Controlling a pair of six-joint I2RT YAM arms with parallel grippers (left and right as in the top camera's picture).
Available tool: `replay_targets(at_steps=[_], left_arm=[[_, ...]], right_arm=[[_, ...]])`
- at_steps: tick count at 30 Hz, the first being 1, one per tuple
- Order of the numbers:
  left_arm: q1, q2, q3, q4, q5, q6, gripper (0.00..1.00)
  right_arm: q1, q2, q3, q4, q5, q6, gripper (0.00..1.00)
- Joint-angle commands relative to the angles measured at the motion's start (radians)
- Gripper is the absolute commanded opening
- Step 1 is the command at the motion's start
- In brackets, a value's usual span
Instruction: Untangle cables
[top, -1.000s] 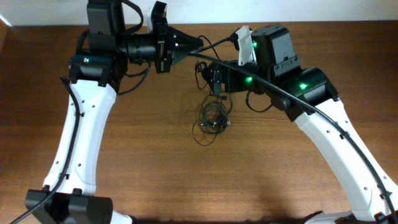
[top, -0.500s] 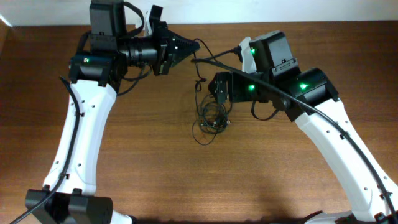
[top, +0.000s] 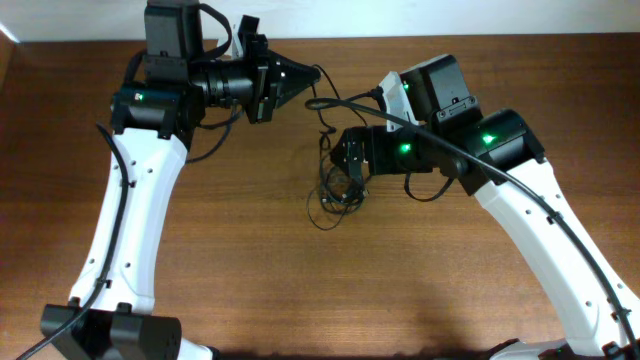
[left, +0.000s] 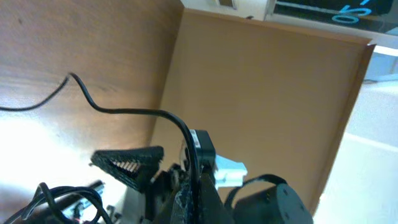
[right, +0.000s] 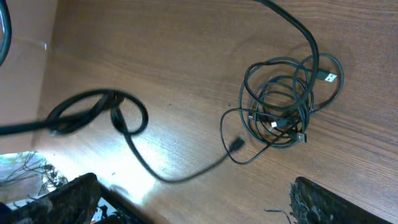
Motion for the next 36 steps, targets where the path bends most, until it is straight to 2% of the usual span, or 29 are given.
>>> replay_targets(at_steps=[1, 5, 13, 19, 20, 22, 25, 27, 30, 36], left_arm=[[0.002, -0.026, 0.01, 0.067, 0.069, -0.064, 0.0], [0.002, -0.026, 0.01, 0.174, 0.104, -0.128, 0.0], [-0.011, -0.027, 0.01, 0.21, 0.147, -0.183, 0.0], [-0.011, -0.029, 0.01, 0.277, 0.147, -0.219, 0.0], [-0.011, -0.029, 0.01, 0.291, 0.147, -0.224, 0.0], [-0.011, -0.029, 0.01, 0.291, 0.146, -0.23, 0.0], [-0.011, -0.029, 0.01, 0.291, 0.127, -0.23, 0.0], [-0.011, -0.029, 0.01, 0.291, 0.101, -0.229, 0.0], [-0.008, -0.029, 0.01, 0.291, 0.048, -0.212, 0.0], [0.005, -0.029, 0.01, 0.29, 0.027, -0.193, 0.0]], right_arm=[[0.008, -0.021, 0.007, 0.001, -0.014, -0.003, 0.98], [0.069, -0.015, 0.007, 0.047, -0.012, -0.003, 0.99], [0.113, 0.004, 0.007, 0.212, 0.085, 0.061, 0.91], [0.118, 0.024, 0.007, 0.253, 0.087, 0.06, 0.66], [0.118, 0.037, 0.007, 0.254, 0.086, 0.06, 0.56], [0.118, 0.048, 0.007, 0.253, 0.085, 0.061, 0.41], [0.118, 0.049, 0.007, 0.259, 0.084, 0.061, 0.22], [0.118, 0.048, 0.008, 0.261, 0.084, 0.061, 0.13], [0.118, 0.043, 0.008, 0.259, 0.056, 0.061, 0.04], [0.114, 0.017, 0.008, 0.261, 0.05, 0.061, 0.04]])
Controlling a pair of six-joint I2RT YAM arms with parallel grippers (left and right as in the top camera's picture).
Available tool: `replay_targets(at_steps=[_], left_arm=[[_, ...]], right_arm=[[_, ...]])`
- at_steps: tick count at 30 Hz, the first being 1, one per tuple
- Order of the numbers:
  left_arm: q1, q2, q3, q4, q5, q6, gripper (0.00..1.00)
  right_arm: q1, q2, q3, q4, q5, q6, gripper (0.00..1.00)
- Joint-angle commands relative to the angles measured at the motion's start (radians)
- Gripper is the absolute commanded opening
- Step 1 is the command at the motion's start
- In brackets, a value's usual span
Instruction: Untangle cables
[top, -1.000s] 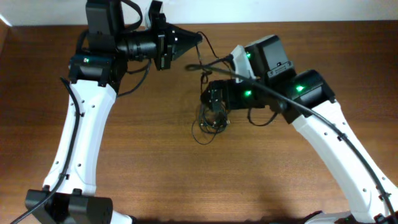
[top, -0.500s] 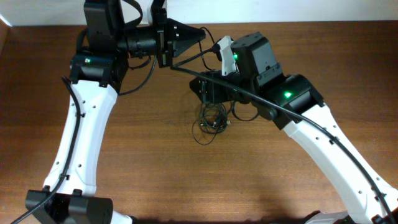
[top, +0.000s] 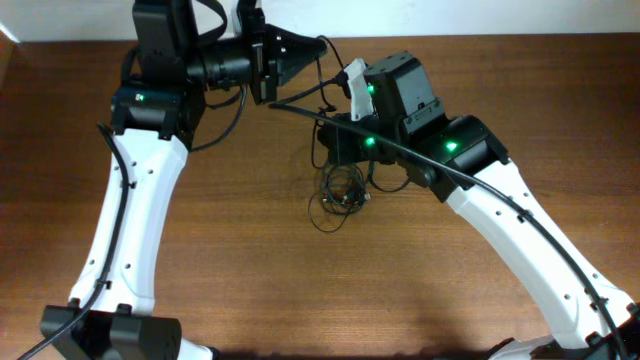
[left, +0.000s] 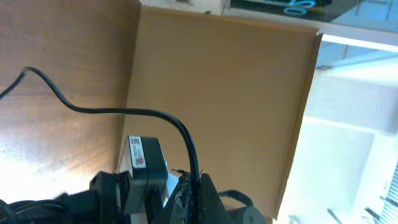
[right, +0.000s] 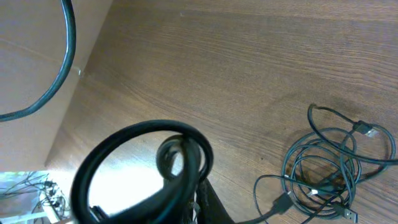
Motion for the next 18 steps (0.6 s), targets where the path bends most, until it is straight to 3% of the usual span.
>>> replay_targets(at_steps=[1, 3, 4, 5, 14, 18], left_arm=[[0.008, -0.026, 0.01, 0.005, -0.021, 0.021, 0.0], [0.008, -0.026, 0.01, 0.005, -0.021, 0.021, 0.0], [0.008, -0.026, 0.01, 0.005, -0.021, 0.021, 0.0], [0.008, -0.026, 0.01, 0.005, -0.021, 0.021, 0.0], [0.008, -0.026, 0.01, 0.006, -0.021, -0.05, 0.0], [0.008, -0.027, 0.01, 0.006, 0.019, -0.051, 0.0]], right_arm=[[0.002, -0.031, 0.008, 0.0, 0.021, -0.002, 0.14], [0.002, -0.033, 0.008, 0.0, 0.039, -0.002, 0.5], [0.002, -0.033, 0.008, 0.0, 0.038, -0.002, 0.6], [0.002, -0.032, 0.008, -0.001, 0.038, -0.002, 0.64], [0.023, -0.032, 0.008, 0.005, 0.002, -0.002, 0.65], [0.023, -0.031, 0.008, 0.024, 0.009, -0.002, 0.56]])
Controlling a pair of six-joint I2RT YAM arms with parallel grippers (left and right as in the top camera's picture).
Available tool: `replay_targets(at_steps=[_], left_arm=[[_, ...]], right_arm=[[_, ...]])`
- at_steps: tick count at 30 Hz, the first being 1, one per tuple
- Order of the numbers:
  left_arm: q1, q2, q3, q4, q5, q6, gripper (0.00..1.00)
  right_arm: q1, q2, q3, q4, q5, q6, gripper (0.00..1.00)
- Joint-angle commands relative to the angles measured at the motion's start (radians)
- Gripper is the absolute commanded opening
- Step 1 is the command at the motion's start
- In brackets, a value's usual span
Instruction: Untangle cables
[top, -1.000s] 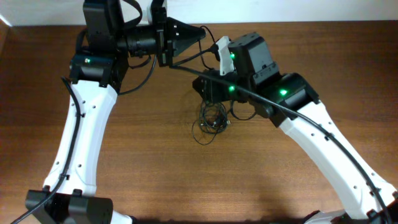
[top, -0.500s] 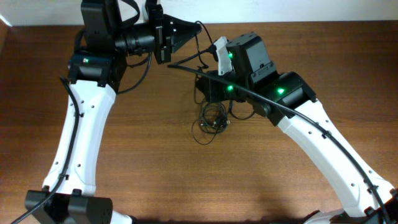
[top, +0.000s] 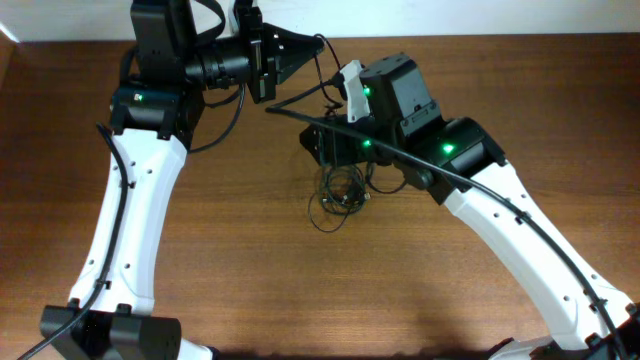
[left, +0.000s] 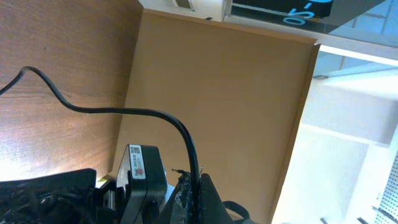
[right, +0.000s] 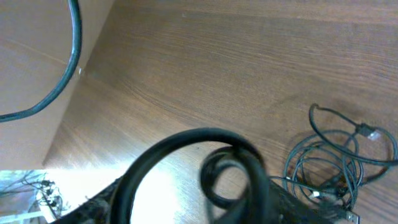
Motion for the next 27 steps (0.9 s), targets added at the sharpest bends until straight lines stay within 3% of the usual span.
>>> replay_targets(at_steps=[1, 3, 10, 17, 18, 27], left_arm=[[0.004, -0.027, 0.01, 0.006, 0.047, -0.01, 0.0], [0.004, -0.027, 0.01, 0.005, 0.052, -0.014, 0.0], [0.002, -0.028, 0.01, 0.01, 0.077, -0.055, 0.0], [0.002, -0.028, 0.01, 0.032, 0.058, -0.065, 0.0], [0.002, -0.028, 0.01, 0.032, 0.035, -0.065, 0.0], [0.018, -0.028, 0.01, 0.031, 0.016, -0.061, 0.0]], right_arm=[[0.008, -0.031, 0.008, 0.017, -0.001, 0.001, 0.49], [0.008, -0.031, 0.008, 0.026, -0.001, 0.001, 0.43], [0.008, -0.023, 0.008, 0.042, -0.002, 0.001, 0.42], [0.022, -0.013, 0.008, 0.041, -0.005, 0.008, 0.13], [0.029, -0.013, 0.008, 0.041, -0.005, 0.008, 0.06], [0.028, -0.028, 0.008, 0.036, -0.018, 0.009, 0.04]])
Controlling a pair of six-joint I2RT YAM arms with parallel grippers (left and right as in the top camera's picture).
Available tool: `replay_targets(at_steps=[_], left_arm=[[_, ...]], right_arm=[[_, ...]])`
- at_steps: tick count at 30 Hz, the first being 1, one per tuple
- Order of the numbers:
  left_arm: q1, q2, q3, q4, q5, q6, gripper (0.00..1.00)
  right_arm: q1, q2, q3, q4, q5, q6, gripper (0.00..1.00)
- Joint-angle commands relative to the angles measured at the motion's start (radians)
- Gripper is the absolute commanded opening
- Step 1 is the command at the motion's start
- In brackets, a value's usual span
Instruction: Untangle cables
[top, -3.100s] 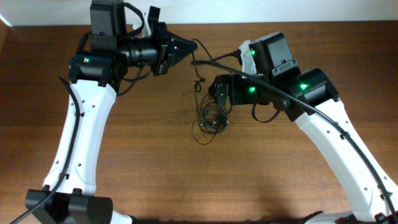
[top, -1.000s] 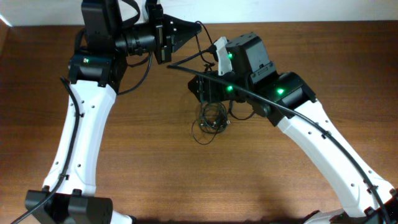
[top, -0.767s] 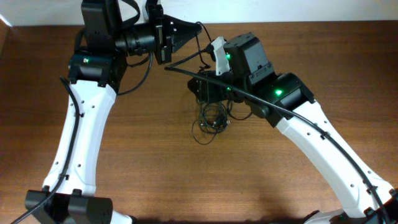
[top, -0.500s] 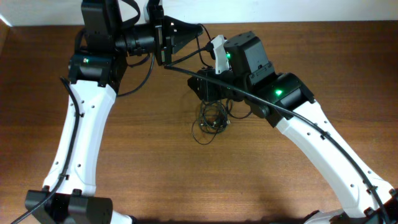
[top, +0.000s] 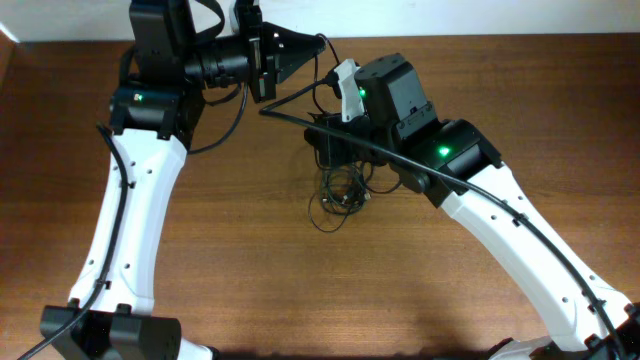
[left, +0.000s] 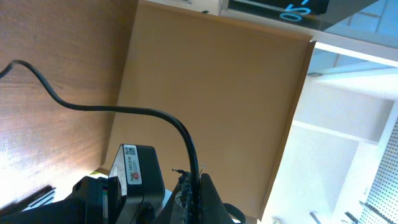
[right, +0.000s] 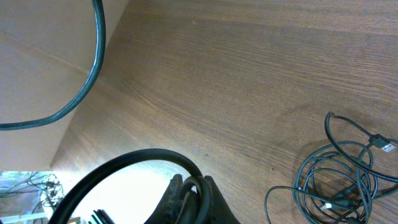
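A thick black cable (top: 322, 80) hangs between the two grippers at the back of the wooden table (top: 220, 260). My left gripper (top: 314, 48) is shut on it; in the left wrist view the cable (left: 124, 111) curves out from the closed fingertips (left: 194, 182). My right gripper (top: 320, 132) is shut on a loop of the same cable (right: 130, 163), pinched between its fingers (right: 211, 194). A tangled bundle of thin cables (top: 340, 190) lies on the table just in front of the right gripper and shows at the right edge (right: 348, 177) of the right wrist view.
A tan back panel (left: 217, 87) rises behind the table edge. Another dark cable (right: 81, 93) hangs across the upper left of the right wrist view. The right arm's own lead (top: 520, 190) runs along its white link.
In the right wrist view the loop was blurred between fingers that stood apart; now they are shut on it. The right gripper has shifted slightly back and left. The left gripper has hardly moved.
At first my right gripper was open above the thin-cable bundle while the left held the black cable at the back. Then the right gripper was farther back with the loop at its fingers. After that the fingers stood apart around it, and now they pinch it.
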Motion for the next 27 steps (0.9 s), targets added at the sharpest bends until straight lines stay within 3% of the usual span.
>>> replay_targets(at_steps=[1, 7, 14, 19, 21, 27], left_arm=[[0.023, -0.028, 0.01, 0.005, -0.013, 0.005, 0.0], [0.086, -0.028, 0.01, -0.024, -0.084, 0.174, 0.01], [0.12, -0.028, 0.01, -0.032, -0.089, 0.378, 0.18], [0.12, -0.028, 0.01, -0.095, -0.09, 0.618, 0.29], [0.124, -0.028, 0.01, -0.129, -0.093, 0.737, 0.4], [0.153, -0.028, 0.01, -0.28, -0.092, 1.053, 0.5]], right_arm=[[0.009, -0.037, 0.008, -0.003, -0.021, -0.003, 0.04], [0.008, -0.115, 0.008, -0.087, -0.028, -0.008, 0.04], [0.008, -0.156, 0.008, -0.194, -0.029, -0.008, 0.04], [0.008, -0.158, 0.009, -0.147, -0.099, -0.061, 0.04], [0.008, -0.158, 0.009, -0.12, -0.108, -0.06, 0.04], [0.008, -0.156, 0.009, -0.06, -0.107, -0.09, 0.04]])
